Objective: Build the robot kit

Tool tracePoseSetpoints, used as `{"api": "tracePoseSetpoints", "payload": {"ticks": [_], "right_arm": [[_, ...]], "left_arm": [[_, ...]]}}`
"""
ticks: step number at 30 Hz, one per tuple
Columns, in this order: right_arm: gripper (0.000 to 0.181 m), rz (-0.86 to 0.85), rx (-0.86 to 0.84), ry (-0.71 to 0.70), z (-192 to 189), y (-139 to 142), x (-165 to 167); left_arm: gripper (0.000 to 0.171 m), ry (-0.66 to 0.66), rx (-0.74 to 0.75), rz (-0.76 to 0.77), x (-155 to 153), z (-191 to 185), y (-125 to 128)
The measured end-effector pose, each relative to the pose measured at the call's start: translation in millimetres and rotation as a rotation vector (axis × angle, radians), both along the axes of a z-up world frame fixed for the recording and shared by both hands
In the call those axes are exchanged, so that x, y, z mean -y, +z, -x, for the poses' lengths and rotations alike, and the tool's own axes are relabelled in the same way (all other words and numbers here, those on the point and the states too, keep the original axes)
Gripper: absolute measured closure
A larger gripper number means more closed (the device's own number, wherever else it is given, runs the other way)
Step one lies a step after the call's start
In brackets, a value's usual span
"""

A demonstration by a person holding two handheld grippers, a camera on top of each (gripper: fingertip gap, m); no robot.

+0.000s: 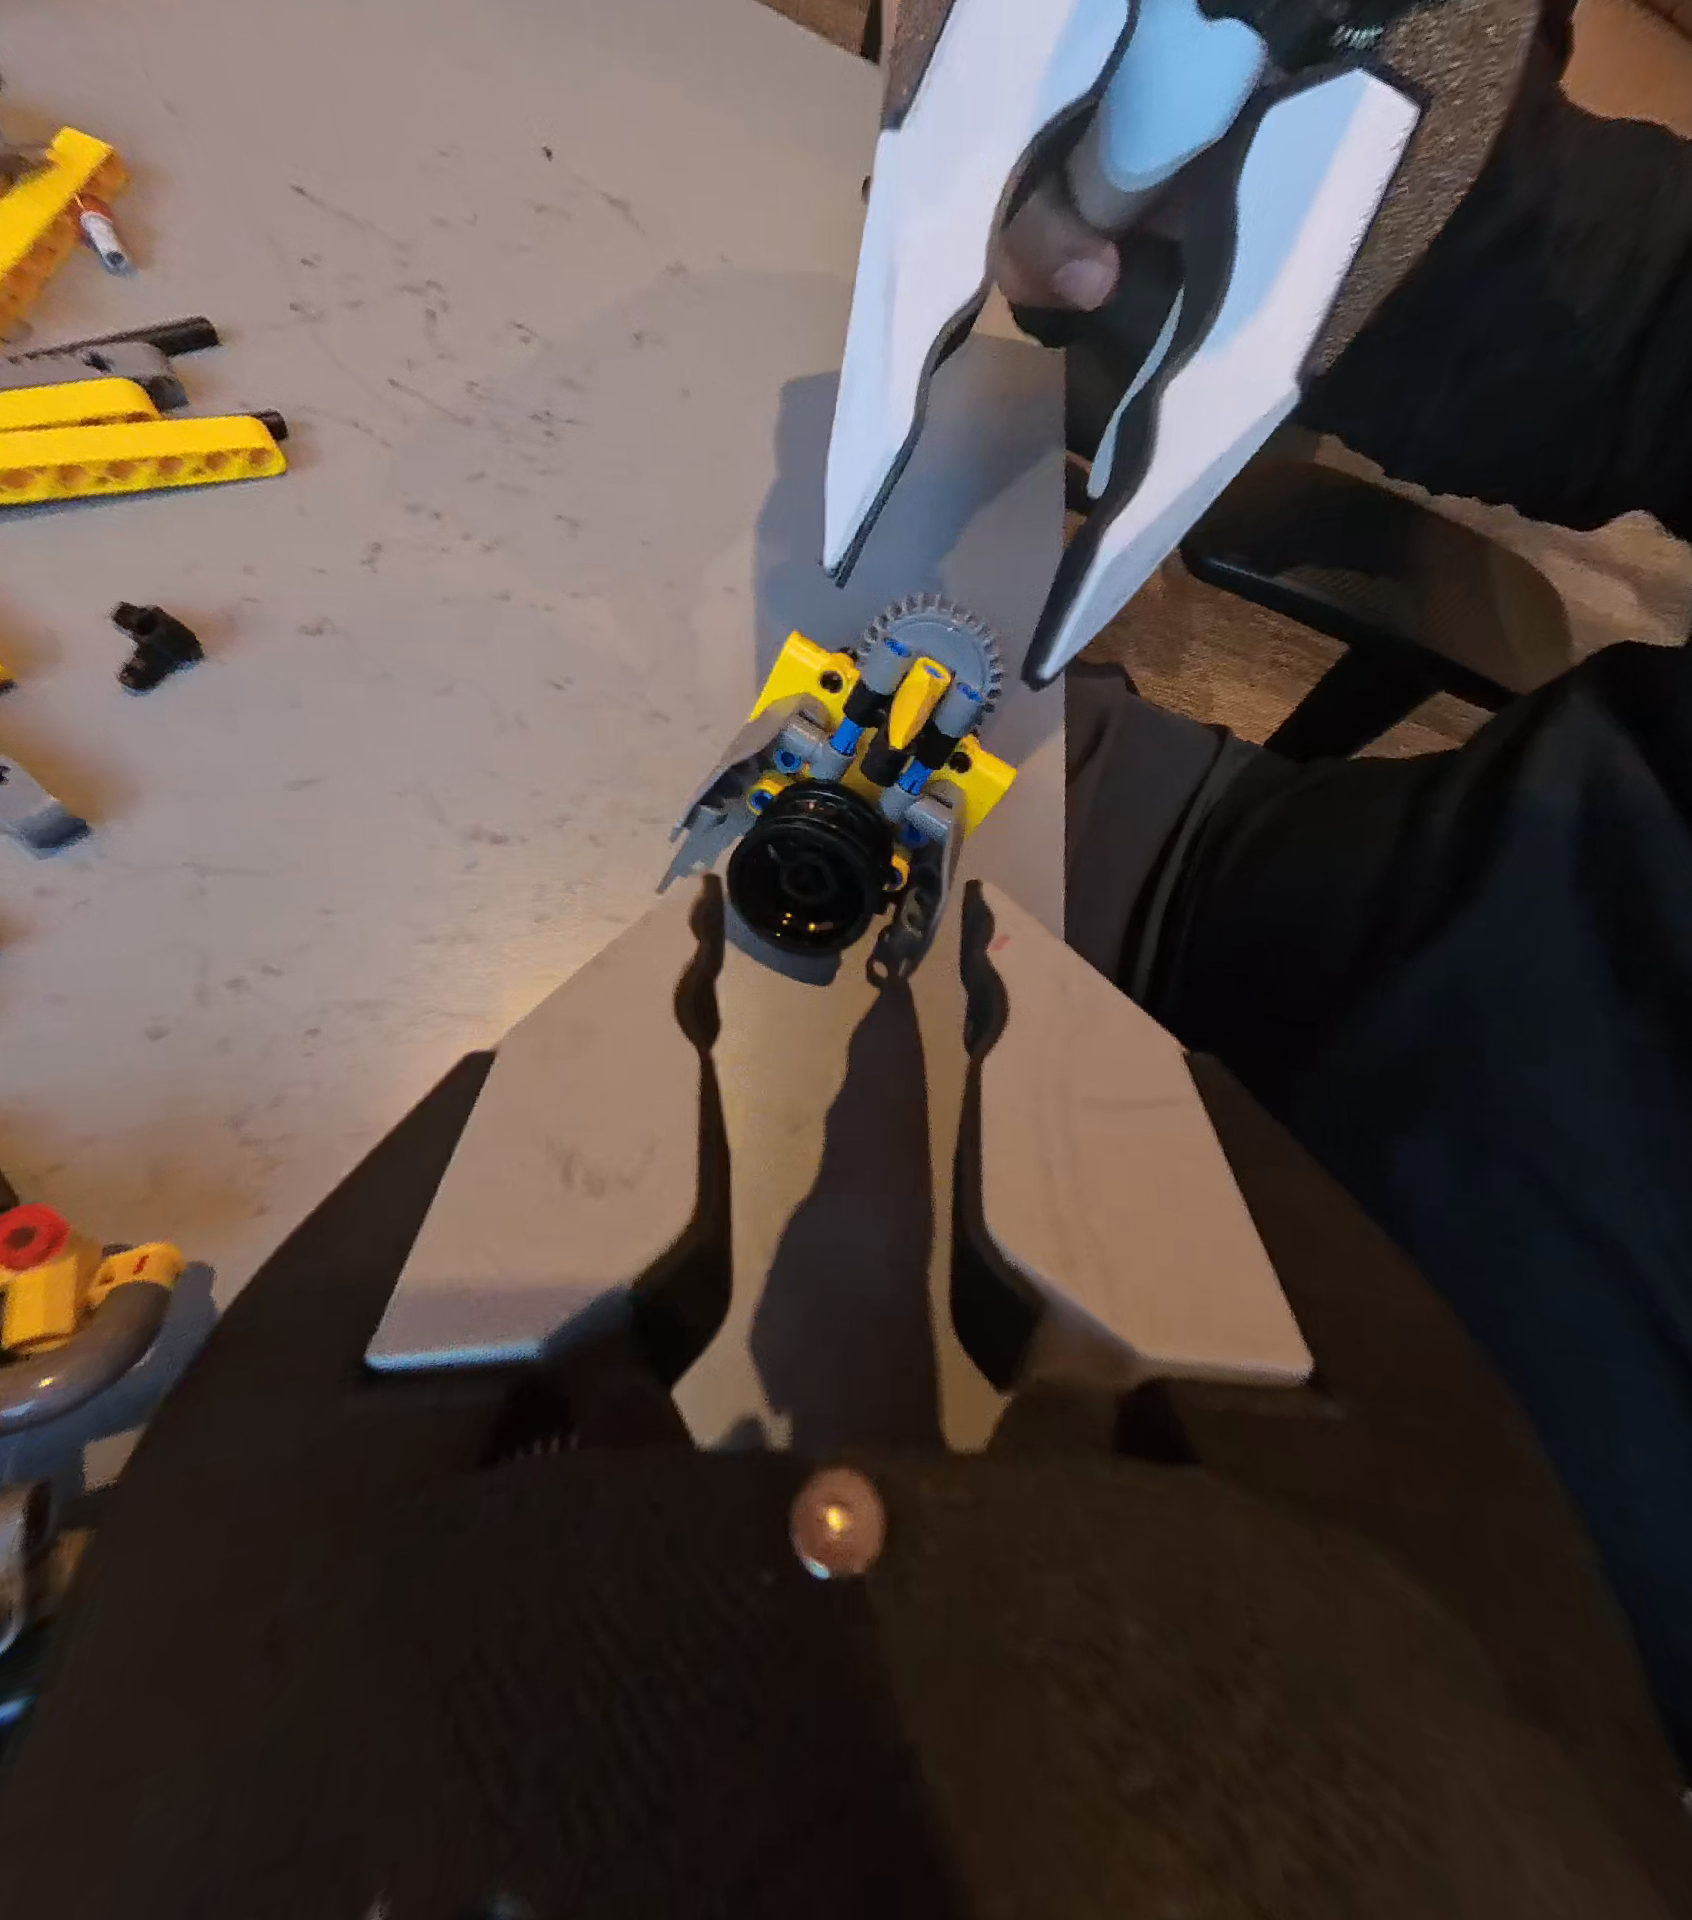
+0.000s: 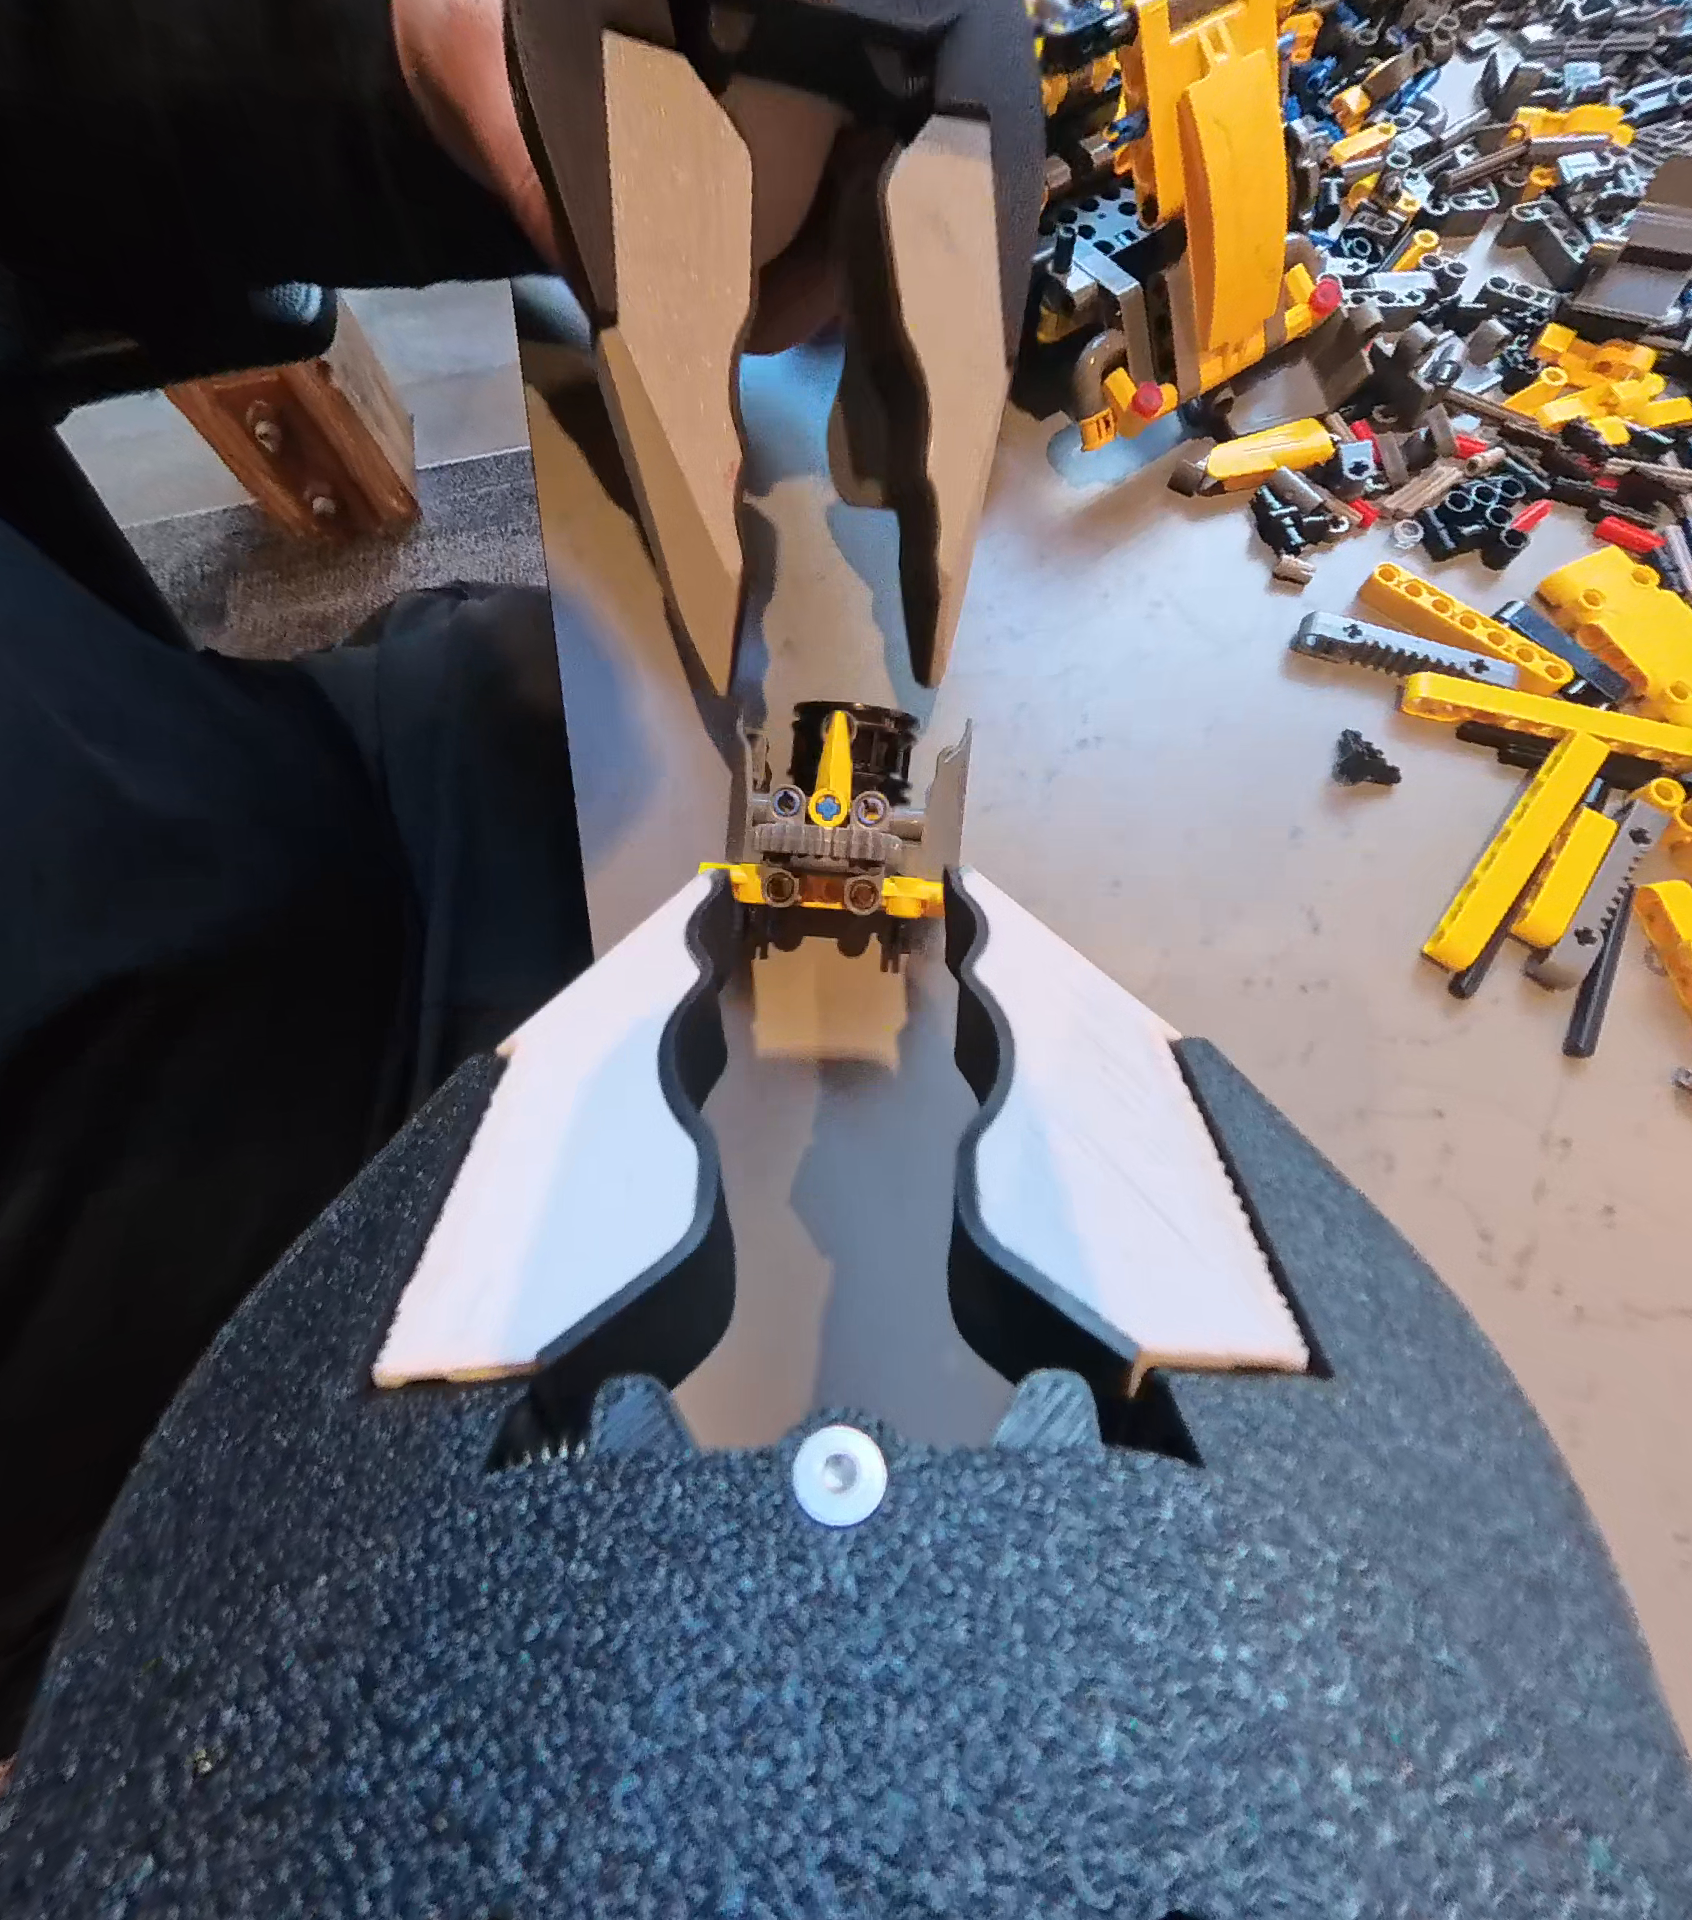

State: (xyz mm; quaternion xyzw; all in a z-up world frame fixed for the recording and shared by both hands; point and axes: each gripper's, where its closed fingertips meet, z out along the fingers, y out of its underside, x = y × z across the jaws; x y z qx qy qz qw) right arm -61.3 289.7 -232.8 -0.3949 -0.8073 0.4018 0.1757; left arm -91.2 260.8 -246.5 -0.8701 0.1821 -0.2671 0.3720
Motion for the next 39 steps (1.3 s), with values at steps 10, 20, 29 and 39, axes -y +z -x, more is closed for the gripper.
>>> {"api": "tracePoseSetpoints", "payload": {"ticks": [10, 20, 29, 39], "right_arm": [[0.144, -0.010, 0.029, -0.051, -2, -1, -1], [0.148, -0.039, 0.027, -0.064, -4, -2, 2], [0.146, -0.094, 0.049, -0.053, 1, -6, 2], [0.151, -0.137, 0.076, -0.035, 3, -12, 3]], "left_arm": [[0.118, -0.035, -0.029, -0.049, -8, 12, 0], [0.114, -0.055, -0.072, -0.045, -16, 9, -4], [0.116, -0.109, -0.095, -0.008, -12, 5, -14], [0.114, -0.111, -0.106, -0.034, -14, 2, -15]]}}
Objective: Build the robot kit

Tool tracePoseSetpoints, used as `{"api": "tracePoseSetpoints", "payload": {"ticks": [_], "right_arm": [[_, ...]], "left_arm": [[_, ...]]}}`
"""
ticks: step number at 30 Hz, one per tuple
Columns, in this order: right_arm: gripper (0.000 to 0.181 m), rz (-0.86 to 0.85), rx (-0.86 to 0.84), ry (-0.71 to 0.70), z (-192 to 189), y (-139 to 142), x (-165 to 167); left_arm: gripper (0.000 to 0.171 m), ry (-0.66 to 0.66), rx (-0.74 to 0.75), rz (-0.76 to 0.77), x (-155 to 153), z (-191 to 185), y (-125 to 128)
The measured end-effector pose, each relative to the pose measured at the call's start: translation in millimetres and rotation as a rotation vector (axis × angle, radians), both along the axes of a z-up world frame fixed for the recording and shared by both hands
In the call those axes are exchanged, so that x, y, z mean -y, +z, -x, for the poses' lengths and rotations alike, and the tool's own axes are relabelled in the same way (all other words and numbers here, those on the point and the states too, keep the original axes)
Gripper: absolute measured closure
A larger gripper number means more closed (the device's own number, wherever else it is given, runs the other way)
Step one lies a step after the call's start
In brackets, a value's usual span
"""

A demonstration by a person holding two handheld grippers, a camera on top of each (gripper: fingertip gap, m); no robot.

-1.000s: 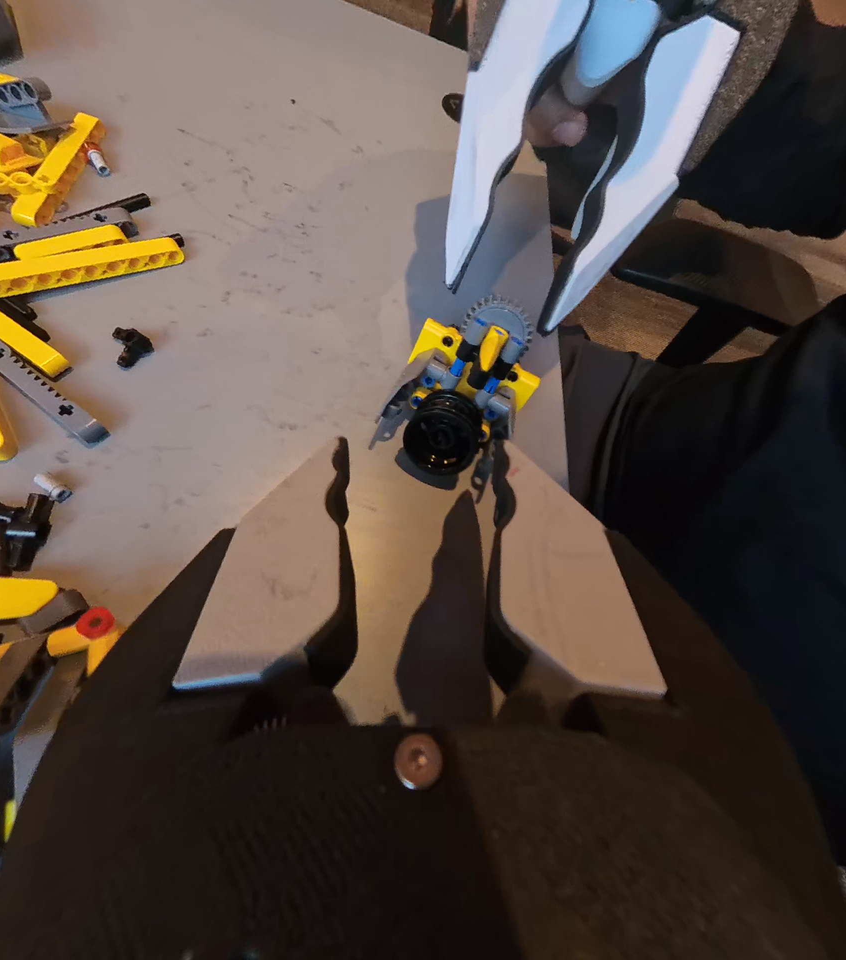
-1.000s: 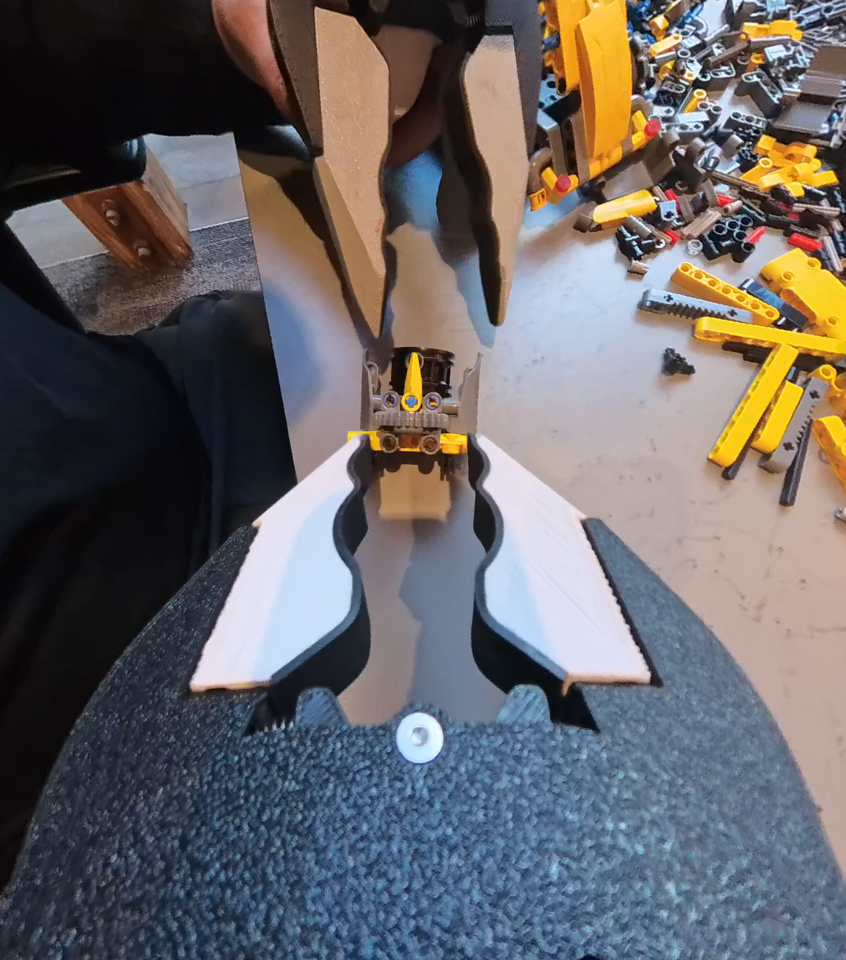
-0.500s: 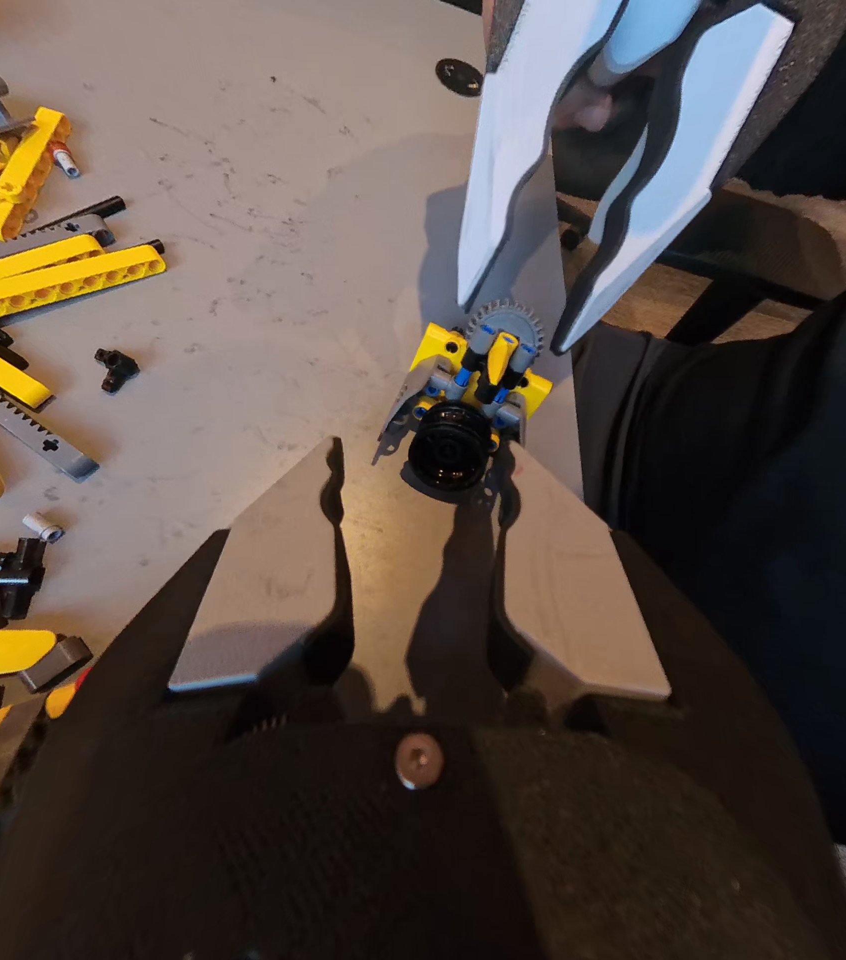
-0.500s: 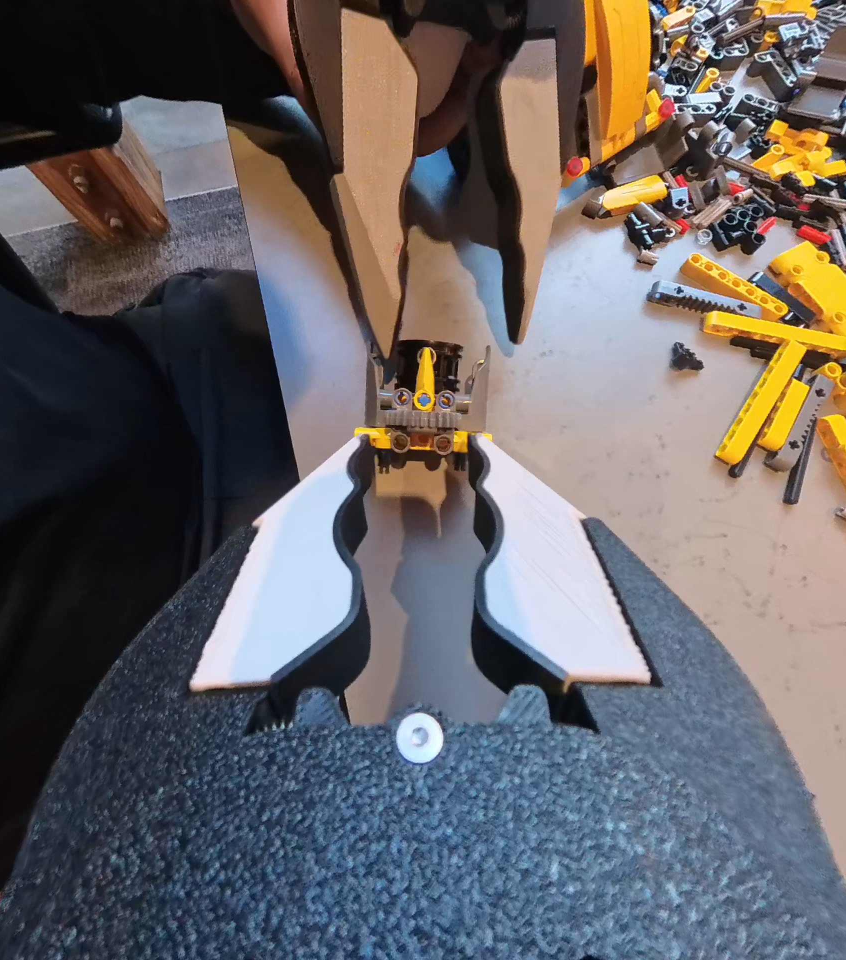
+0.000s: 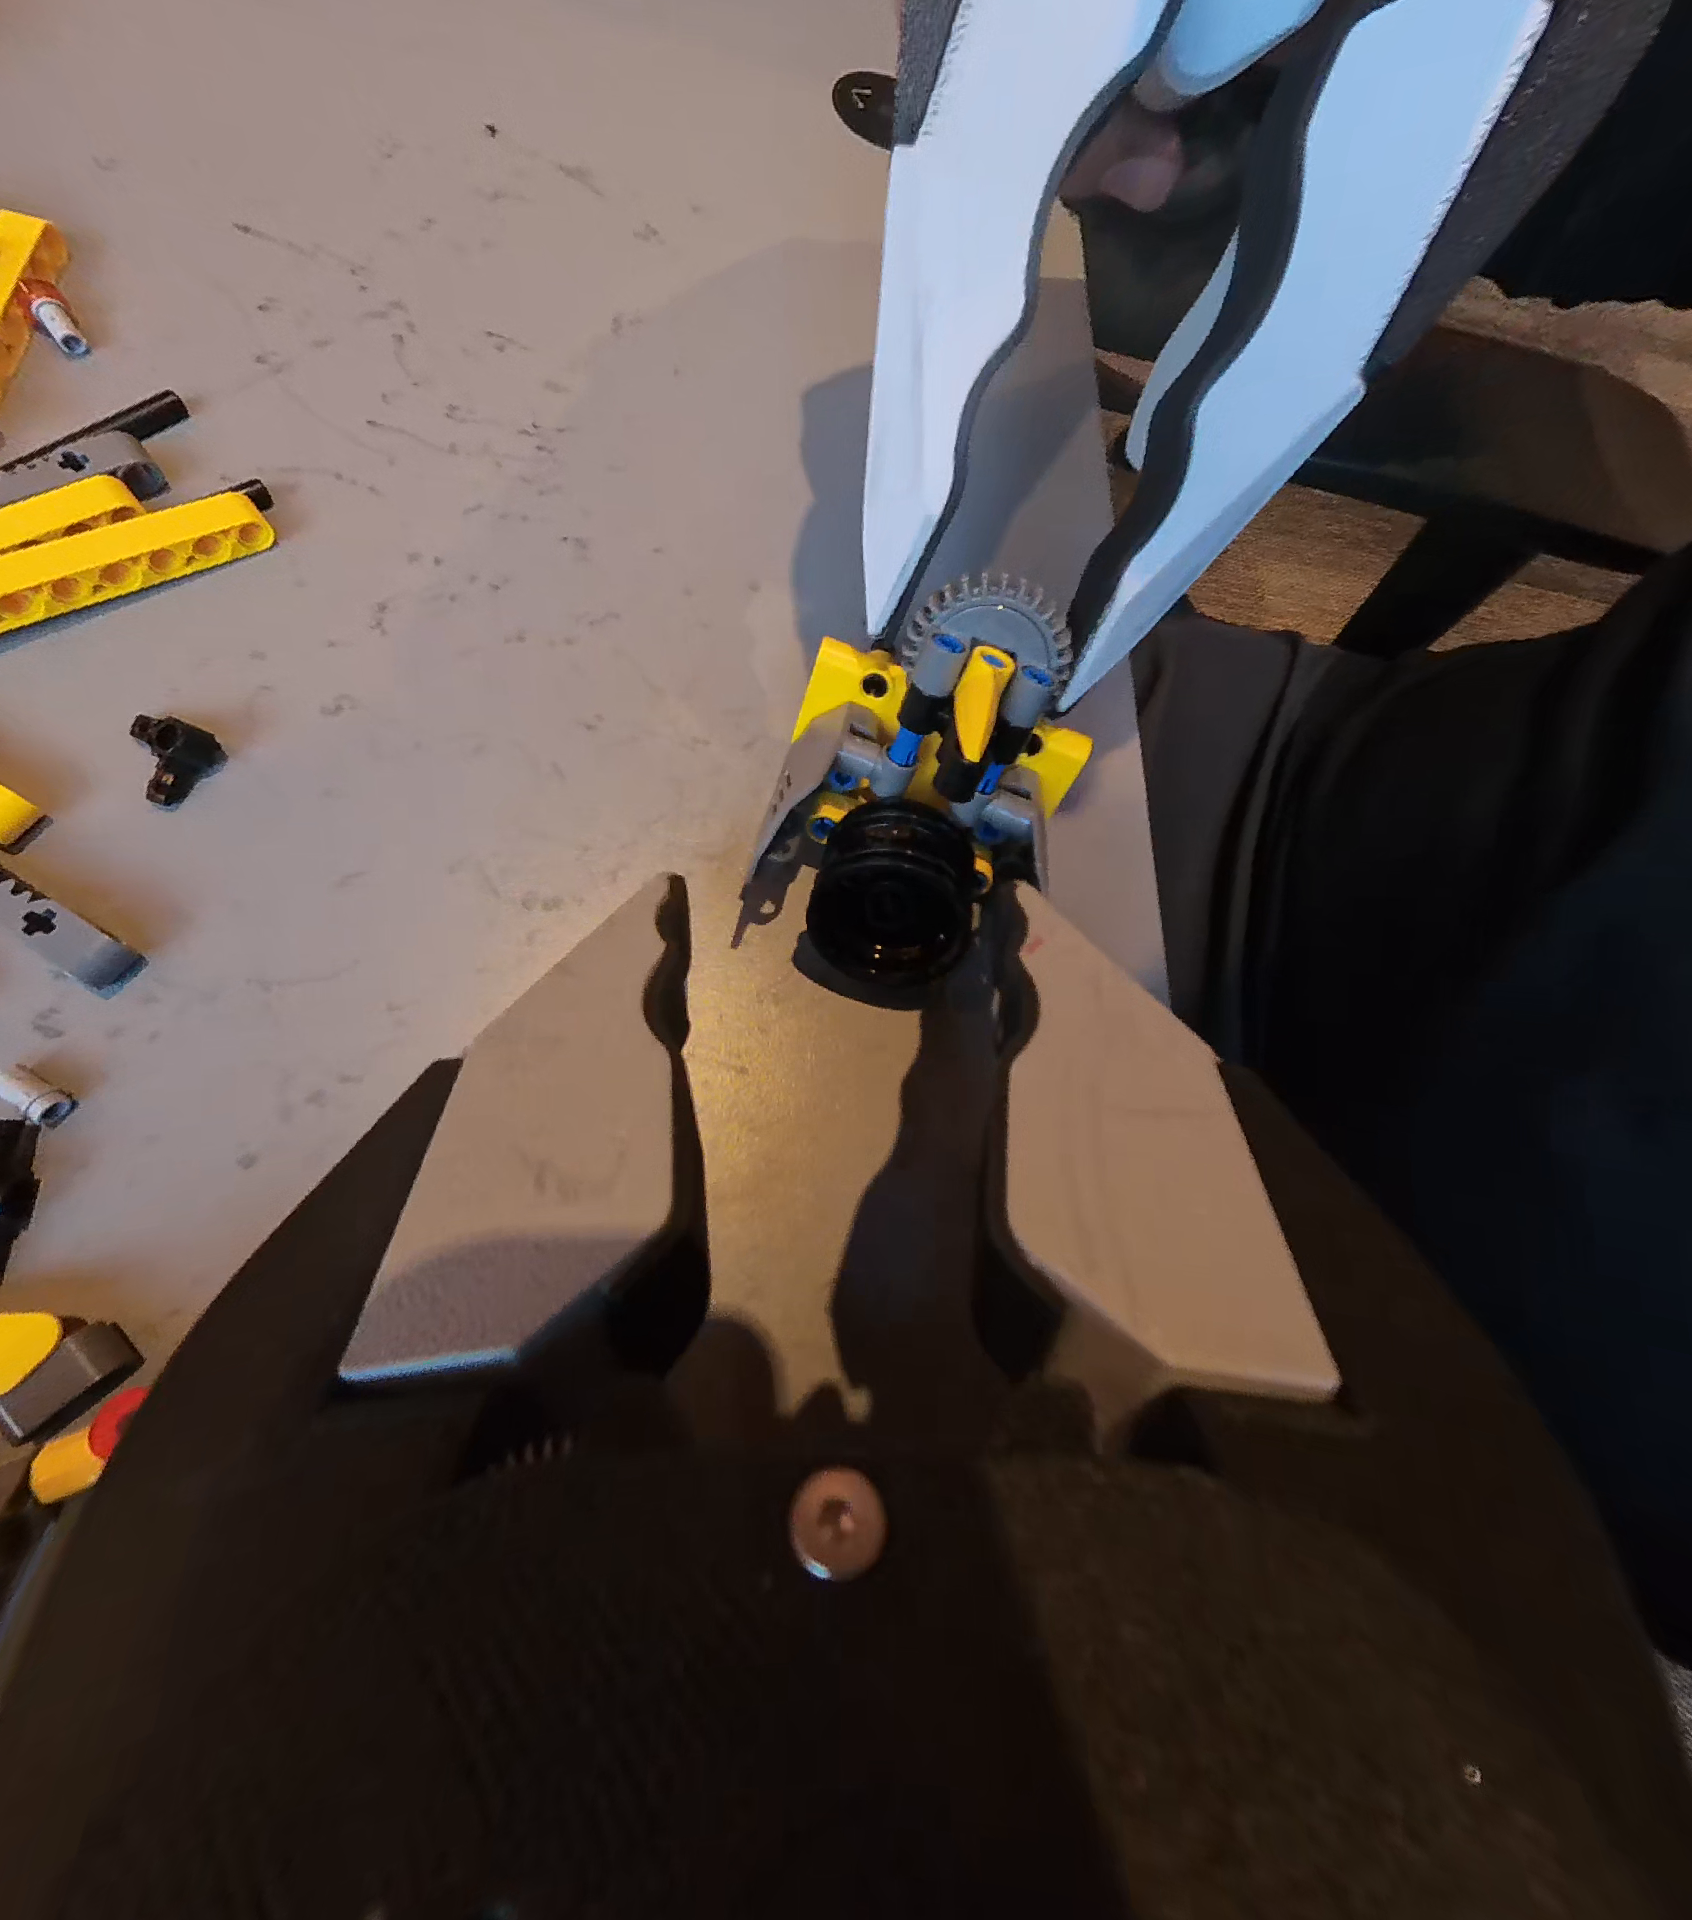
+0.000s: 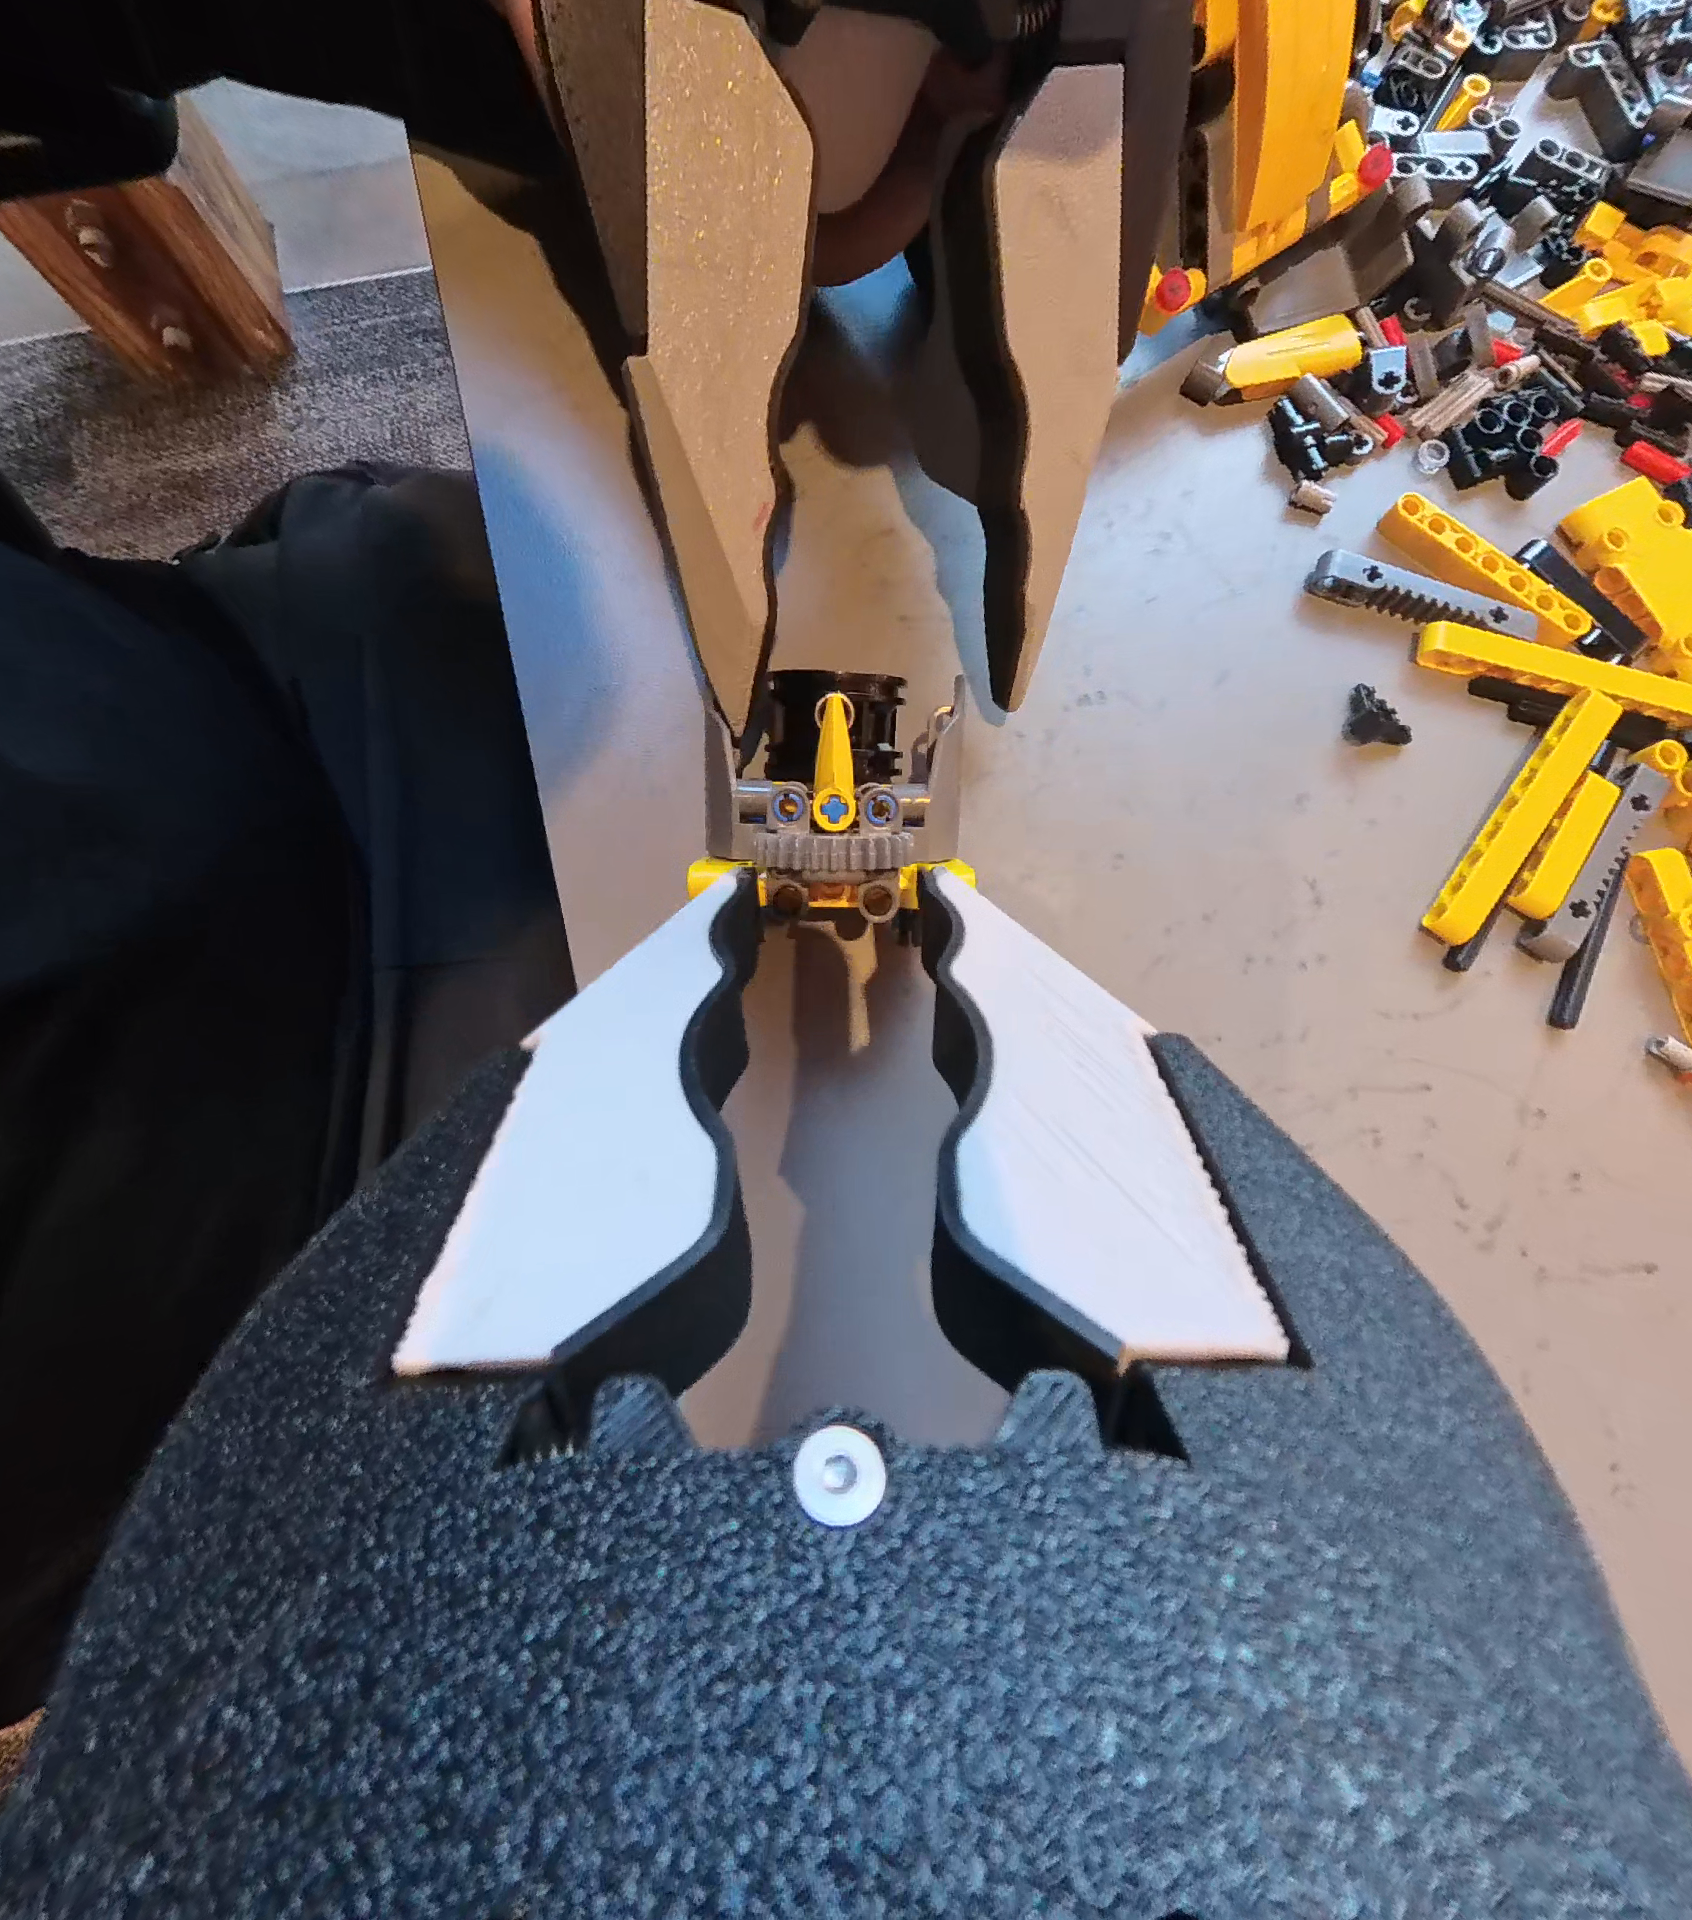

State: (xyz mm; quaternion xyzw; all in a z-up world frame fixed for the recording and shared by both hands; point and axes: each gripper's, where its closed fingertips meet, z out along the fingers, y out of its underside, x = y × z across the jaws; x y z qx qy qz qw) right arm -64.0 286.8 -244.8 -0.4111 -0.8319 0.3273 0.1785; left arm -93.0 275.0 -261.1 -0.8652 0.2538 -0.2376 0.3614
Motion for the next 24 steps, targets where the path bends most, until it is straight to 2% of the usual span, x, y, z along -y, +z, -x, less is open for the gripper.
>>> {"api": "tracePoseSetpoints", "payload": {"ticks": [8, 13, 18, 24], "right_arm": [[0.157, -0.013, 0.018, 0.021, -1, -2, 0], [0.157, -0.020, 0.023, 0.035, -1, -2, 1], [0.147, -0.038, 0.031, 0.042, -2, -2, -1], [0.149, -0.034, 0.004, 0.048, -5, 8, -4]], "left_arm": [[0.117, -0.030, 0.007, 0.008, 2, -7, -4], [0.125, -0.049, 0.018, 0.006, 3, -10, -3], [0.125, -0.051, 0.020, 0.010, 4, -10, -4], [0.125, -0.052, 0.029, 0.018, 4, -10, -4]]}}
